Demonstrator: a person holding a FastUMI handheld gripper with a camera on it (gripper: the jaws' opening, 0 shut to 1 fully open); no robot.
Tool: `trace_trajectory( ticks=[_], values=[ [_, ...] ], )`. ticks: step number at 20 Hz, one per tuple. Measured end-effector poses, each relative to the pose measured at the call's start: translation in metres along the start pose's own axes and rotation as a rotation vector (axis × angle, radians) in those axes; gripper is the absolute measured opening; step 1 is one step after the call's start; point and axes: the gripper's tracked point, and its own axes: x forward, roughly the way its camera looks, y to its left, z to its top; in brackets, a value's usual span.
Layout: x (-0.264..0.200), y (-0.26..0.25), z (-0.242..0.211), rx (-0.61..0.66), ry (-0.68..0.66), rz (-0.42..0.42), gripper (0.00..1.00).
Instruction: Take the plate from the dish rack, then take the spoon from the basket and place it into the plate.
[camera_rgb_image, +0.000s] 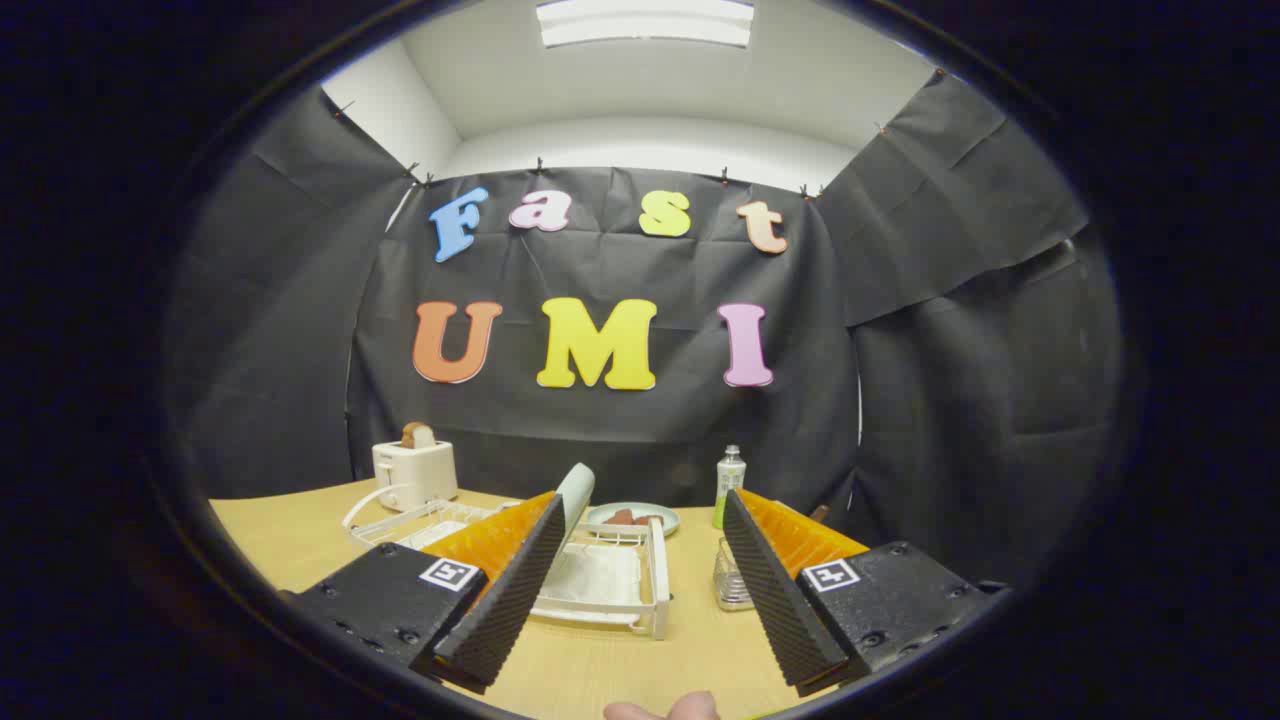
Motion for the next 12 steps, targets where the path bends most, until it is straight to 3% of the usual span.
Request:
trace_trajectory(
  ticks=[3, 12],
  values=[
    [-0.002, 0.007, 0.003, 0.011, -0.015, 0.039, 1.0],
    [0.0, -0.004, 0.003, 0.015, -0.029, -0.022, 1.0]
  ],
)
